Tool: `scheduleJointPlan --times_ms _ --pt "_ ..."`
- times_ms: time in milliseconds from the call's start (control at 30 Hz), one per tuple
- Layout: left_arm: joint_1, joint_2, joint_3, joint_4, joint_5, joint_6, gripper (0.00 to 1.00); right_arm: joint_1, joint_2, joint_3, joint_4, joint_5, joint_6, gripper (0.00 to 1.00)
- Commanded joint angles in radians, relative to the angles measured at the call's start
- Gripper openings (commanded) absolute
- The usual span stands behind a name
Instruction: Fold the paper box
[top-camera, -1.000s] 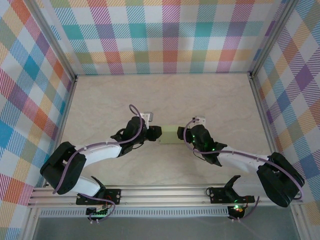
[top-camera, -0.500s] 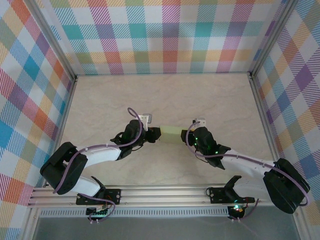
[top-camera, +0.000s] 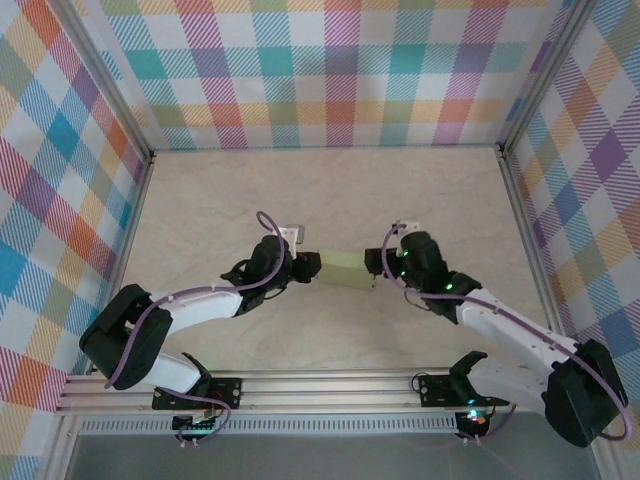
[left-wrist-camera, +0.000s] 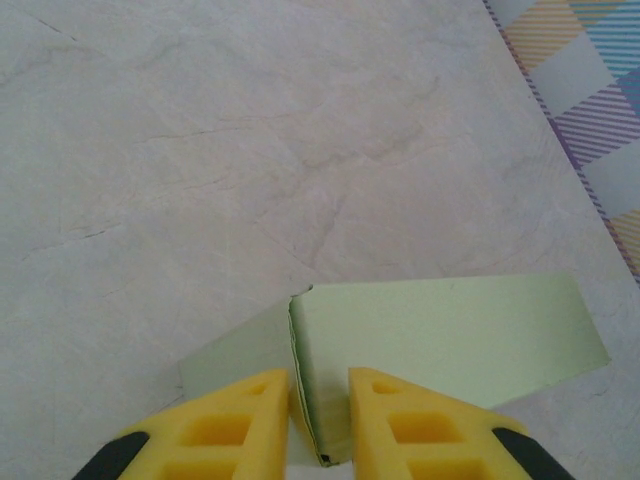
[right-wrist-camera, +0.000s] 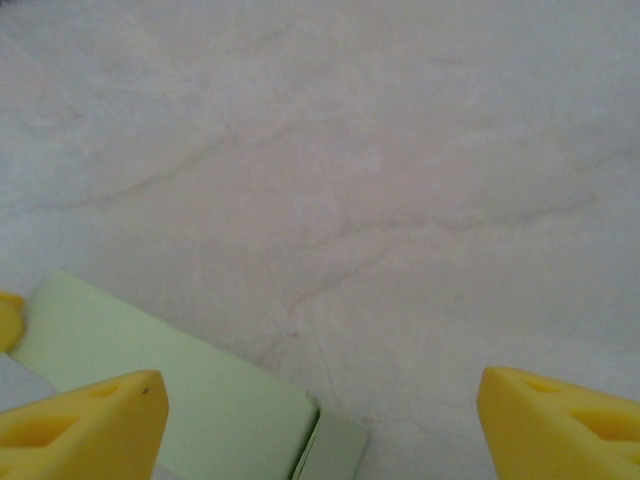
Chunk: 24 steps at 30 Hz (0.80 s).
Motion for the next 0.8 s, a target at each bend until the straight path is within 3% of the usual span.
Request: scheduleJointPlan --times_ms 0,100,200,467,600,767 --pt "0.007 0.021 0.002 -0.171 -0.028 0.036 0.21 -0.060 -0.014 0.096 -0.172 -0.288 -0.305 0.91" --pt "0.009 0.029 0.010 -0.179 -0.019 0.050 0.21 -0.063 0.049 0.190 -0.376 -0.452 -0.592 1.00" --pt "0.009 0.035 0.020 -0.187 -0.001 0.059 0.21 -0.064 0.151 0.294 -0.557 -0.510 -0.768 1.00" --pt "0.009 0.023 0.016 -0.201 0.005 0.075 0.21 -0.067 0.416 0.514 -0.747 -0.482 -1.053 1.00" --pt "0.009 0.019 0.015 -0.197 0.001 0.072 0.21 -0.089 0.538 0.595 -0.755 -0.433 -1.079 0.91" --pt "0.009 0.019 0.016 -0.201 -0.003 0.074 0.21 -0.095 0.622 0.656 -0.814 -0.473 -1.113 0.74"
